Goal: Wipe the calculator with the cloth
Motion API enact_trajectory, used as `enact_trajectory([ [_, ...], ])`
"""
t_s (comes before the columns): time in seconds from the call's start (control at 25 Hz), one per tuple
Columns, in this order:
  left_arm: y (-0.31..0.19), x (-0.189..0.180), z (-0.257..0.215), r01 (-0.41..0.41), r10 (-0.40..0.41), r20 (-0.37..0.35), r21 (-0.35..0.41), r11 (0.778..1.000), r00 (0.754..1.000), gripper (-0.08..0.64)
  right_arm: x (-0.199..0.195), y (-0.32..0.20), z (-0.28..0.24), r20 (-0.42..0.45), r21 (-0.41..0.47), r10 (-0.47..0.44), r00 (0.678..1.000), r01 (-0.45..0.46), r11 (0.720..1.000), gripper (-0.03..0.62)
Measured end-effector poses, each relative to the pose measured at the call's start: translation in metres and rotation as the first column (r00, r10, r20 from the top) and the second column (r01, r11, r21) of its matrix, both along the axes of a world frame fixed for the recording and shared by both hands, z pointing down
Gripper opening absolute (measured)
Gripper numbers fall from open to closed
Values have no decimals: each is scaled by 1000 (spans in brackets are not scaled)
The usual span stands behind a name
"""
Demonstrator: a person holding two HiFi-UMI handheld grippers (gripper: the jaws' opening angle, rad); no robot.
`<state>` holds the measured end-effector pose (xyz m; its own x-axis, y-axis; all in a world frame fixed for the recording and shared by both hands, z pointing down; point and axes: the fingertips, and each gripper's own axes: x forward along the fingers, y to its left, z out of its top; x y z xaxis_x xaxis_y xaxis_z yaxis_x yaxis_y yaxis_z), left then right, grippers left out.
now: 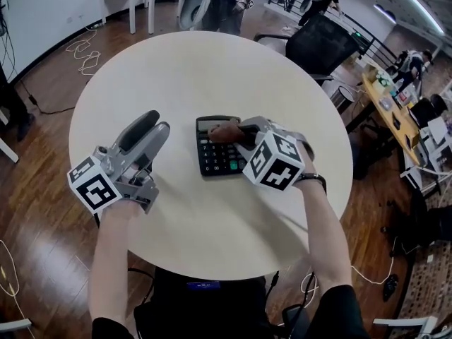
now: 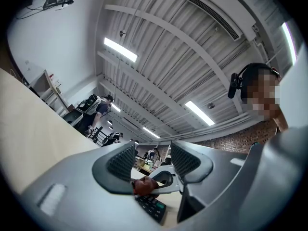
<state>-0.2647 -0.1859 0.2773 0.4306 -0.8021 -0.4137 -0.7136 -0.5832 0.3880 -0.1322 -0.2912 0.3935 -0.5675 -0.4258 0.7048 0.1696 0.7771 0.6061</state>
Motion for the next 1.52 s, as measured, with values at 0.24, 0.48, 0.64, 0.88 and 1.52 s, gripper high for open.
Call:
enact_trajectory([
  [0.24,-3,4,-5,-4,4,21,-4,1000,1000,229,44,64,9,-137,-116,-175,975,159,980,95],
  [0.48,1,3,-3,-2,2,32,-5,1000,999,229,21,17,-32,75,-28,-31,997,33,999,95],
  [0.64,1,6,-4,3,-3,37,-6,1000,999,229,-2,-24,-28,98,23,43,994,-45,999,95],
  [0.88,1,4,-3,2,-2,40,-4,1000,999,229,5,-3,2,-41,-26,-24,999,23,999,95],
  [1.52,1,4,-2,5,-5,36,-7,1000,999,229,-2,-14,-27,75,-2,25,997,-25,1000,95],
])
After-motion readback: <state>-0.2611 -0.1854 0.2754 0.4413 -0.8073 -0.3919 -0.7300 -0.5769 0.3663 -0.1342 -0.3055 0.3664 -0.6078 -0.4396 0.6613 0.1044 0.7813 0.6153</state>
